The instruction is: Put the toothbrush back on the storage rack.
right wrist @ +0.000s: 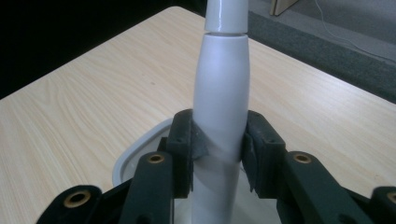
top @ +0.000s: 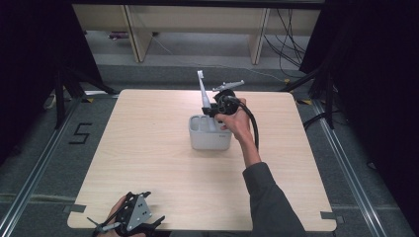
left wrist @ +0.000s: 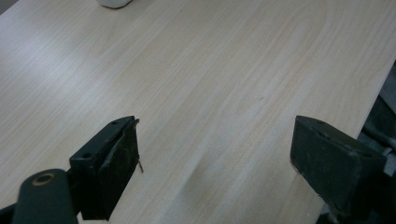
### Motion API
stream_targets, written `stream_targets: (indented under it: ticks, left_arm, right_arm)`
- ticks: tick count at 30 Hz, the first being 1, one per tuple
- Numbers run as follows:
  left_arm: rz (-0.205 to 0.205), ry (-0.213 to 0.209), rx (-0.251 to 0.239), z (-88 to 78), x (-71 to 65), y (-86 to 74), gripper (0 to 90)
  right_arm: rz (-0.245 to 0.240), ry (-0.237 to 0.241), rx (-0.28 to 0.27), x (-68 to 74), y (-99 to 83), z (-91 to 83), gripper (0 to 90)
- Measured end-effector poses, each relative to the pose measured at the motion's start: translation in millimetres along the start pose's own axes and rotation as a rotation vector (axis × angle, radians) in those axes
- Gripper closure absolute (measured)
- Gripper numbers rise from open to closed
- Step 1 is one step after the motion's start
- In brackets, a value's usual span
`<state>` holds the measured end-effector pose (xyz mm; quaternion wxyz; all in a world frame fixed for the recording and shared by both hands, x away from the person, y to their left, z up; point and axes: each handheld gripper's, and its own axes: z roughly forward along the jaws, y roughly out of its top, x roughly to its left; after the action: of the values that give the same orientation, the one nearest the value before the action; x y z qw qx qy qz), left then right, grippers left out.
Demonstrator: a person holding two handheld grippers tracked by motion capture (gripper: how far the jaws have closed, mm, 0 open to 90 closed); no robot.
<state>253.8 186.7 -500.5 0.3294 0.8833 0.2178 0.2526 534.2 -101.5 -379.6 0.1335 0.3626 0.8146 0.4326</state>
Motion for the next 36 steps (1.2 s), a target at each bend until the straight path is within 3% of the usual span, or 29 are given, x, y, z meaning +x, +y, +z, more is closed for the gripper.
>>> stream_targets:
  ticks: [1, 4, 10, 11, 12, 13, 14, 15, 17, 19, 20, 22, 25, 27, 30, 34, 35, 36]
  left_arm:
    - [0.001, 0.0, 0.001, 0.0, 0.0, 0.0, 14.9]
    - [0.001, 0.008, -0.001, 0.4, -0.4, -0.1, 14.9]
    - [0.0, -0.001, 0.0, 0.0, -0.1, 0.0, 14.9]
    - [0.001, 0.0, 0.002, 0.0, 0.0, 0.0, 14.9]
    - [0.001, -0.001, 0.002, 0.0, -0.1, 0.0, 15.0]
    - [0.002, -0.001, 0.002, -0.1, -0.2, 0.0, 15.0]
    - [0.003, -0.001, 0.002, 0.0, -0.2, 0.1, 14.9]
    - [0.002, -0.001, 0.002, 0.0, -0.2, 0.1, 14.9]
    - [0.0, 0.014, -0.003, 0.7, -0.8, -0.1, 14.9]
    - [0.002, -0.004, 0.009, -0.2, 0.2, 0.3, 14.9]
    - [0.001, 0.013, -0.001, 0.5, -0.7, 0.0, 14.9]
    - [0.0, 0.012, -0.002, 0.5, -0.6, 0.1, 14.9]
    - [0.001, 0.013, -0.001, 0.4, -0.6, -0.1, 14.9]
    - [0.0, 0.012, -0.001, 0.5, -0.5, 0.0, 14.9]
    - [0.009, -0.004, 0.013, -0.5, 0.5, 0.3, 14.9]
    - [0.008, 0.012, 0.004, -0.4, 0.2, 0.2, 14.9]
    - [0.007, 0.012, 0.004, -0.5, 0.2, 0.2, 14.9]
    - [-0.002, 0.025, -0.006, 0.9, -0.4, -0.1, 15.0]
  right_arm:
    - [-0.004, 0.007, 0.031, -0.3, -0.7, -0.6, 67.0]
    - [0.002, 0.004, 0.031, 0.5, -6.0, 3.6, 67.0]
    - [-0.046, -0.019, 0.065, 1.1, -12.8, 7.5, 67.0]
    - [-0.034, -0.01, 0.074, 2.0, -13.5, 7.3, 67.0]
    - [-0.058, -0.019, 0.068, 0.8, -14.3, 8.0, 67.0]
    - [-0.033, -0.011, 0.074, 2.9, -15.2, 8.5, 67.0]
    - [-0.059, -0.021, 0.065, 1.6, -16.6, 10.0, 67.0]
    - [-0.049, -0.007, 0.09, 2.1, -16.6, 9.0, 67.0]
    - [-0.054, -0.012, 0.09, 2.1, -18.7, 10.6, 66.9]
    - [-0.068, -0.008, 0.108, 1.6, -19.7, 10.7, 66.9]
    - [-0.073, -0.023, 0.097, 1.8, -21.3, 12.5, 66.9]
    - [-0.067, -0.009, 0.117, 2.5, -22.4, 13.5, 66.9]
    - [-0.094, -0.014, 0.14, 1.5, -24.6, 15.8, 66.9]
    - [-0.055, -0.029, 0.145, 4.7, -26.7, 18.0, 66.9]
    - [-0.086, -0.01, 0.162, 3.2, -26.8, 19.9, 66.8]
    - [-0.036, -0.028, 0.192, 5.3, -28.6, 22.5, 66.8]
    - [-0.063, -0.027, 0.198, 4.5, -28.8, 23.0, 66.8]
    - [-0.051, -0.017, 0.21, 5.2, -28.4, 22.4, 66.7]
